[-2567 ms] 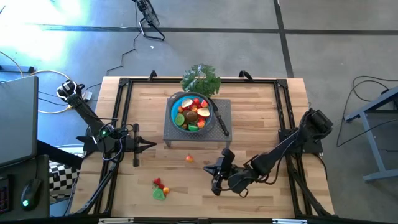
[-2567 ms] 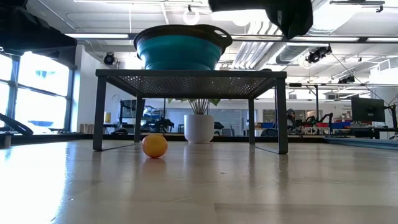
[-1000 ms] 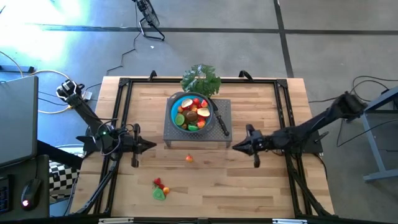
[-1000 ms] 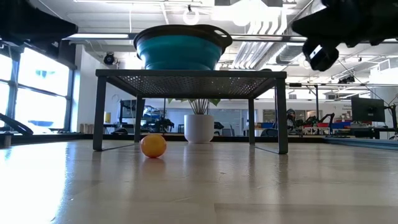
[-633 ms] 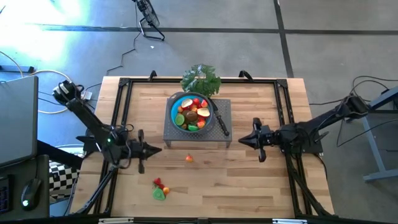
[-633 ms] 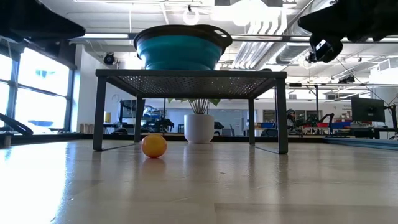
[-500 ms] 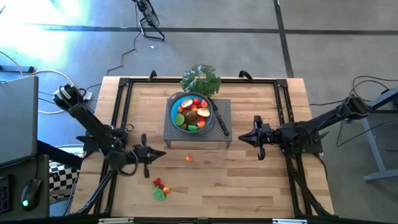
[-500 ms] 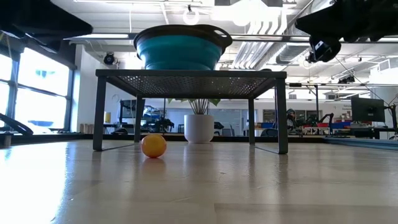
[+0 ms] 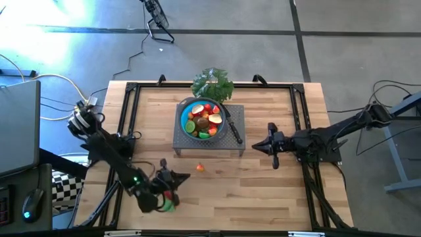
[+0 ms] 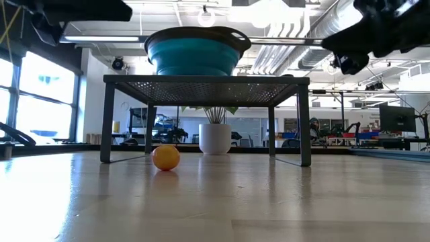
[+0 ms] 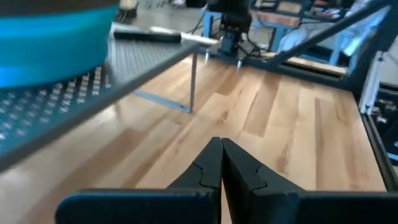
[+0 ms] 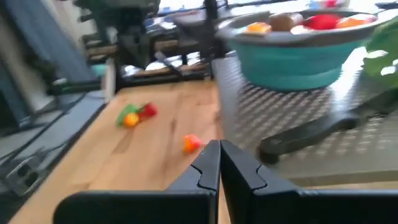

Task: Pick & Place Fruit
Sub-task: Put the pear into the blue strainer bowl on the shelf

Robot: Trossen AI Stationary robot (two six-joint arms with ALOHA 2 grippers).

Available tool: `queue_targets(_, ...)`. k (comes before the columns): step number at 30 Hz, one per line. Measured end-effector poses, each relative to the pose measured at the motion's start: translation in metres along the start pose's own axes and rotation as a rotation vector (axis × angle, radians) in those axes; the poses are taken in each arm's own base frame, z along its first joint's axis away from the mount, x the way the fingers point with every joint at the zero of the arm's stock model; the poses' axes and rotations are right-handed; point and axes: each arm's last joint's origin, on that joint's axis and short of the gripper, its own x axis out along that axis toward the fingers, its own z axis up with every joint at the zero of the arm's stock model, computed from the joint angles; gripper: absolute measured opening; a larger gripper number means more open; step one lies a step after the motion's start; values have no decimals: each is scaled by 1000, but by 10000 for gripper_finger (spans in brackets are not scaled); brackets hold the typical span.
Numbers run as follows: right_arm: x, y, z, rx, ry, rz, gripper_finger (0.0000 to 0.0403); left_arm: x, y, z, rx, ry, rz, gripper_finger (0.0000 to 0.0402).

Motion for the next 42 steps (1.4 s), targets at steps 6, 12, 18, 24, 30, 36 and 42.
queue_targets(6, -10, -1, 0, -2, 37, 69, 4, 9, -20, -4, -150, 62, 87, 0)
queue_targets(12, -25, -4, 6, -49, 7, 72, 4, 32, -33, -27, -310, 67, 151, 0)
queue_targets(18, -39, -8, 6, -48, 7, 71, 4, 60, -46, -31, -354, 152, 200, 0)
queue_targets(24, -45, -10, 5, -50, 9, 70, 4, 73, -35, -25, -350, 368, 330, 0)
queue_targets(30, -47, -11, 1, -63, 53, 58, 4, 85, -26, -26, -398, 569, 349, 0)
queue_targets(36, -47, -12, -1, -67, 71, 56, 4, 97, -20, -22, -390, 585, 347, 0)
queue_targets(42, -47, -12, -2, -69, 80, 55, 4, 105, -17, -20, -419, 628, 333, 0)
